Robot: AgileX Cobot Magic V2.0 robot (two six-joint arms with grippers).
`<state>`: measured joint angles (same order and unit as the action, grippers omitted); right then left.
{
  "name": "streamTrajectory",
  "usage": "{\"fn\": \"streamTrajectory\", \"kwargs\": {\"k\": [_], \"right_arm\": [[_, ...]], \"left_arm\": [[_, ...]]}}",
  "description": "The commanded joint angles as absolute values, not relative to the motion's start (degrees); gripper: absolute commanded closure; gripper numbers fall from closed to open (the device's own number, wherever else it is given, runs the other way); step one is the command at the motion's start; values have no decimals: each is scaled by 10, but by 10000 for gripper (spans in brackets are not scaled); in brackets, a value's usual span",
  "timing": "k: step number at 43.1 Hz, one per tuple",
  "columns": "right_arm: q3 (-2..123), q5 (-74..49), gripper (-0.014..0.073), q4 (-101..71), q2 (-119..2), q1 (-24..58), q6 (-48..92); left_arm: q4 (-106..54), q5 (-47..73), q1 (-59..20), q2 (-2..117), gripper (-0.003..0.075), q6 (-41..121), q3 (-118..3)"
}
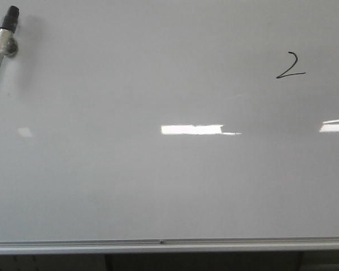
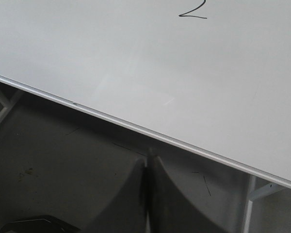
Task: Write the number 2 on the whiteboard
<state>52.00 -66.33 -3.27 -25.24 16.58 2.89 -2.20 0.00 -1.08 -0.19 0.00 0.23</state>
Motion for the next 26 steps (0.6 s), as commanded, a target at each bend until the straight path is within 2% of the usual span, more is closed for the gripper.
{"fn": "streamTrajectory", "kwargs": {"k": [1,26], "right_arm": [[532,-629,663,-28,-257,163,31],[529,-627,663,-28,-253,161,31]], "left_arm": [[-27,-43,-11,-17,741,0,22],[-27,-43,-11,-17,741,0,22]]}}
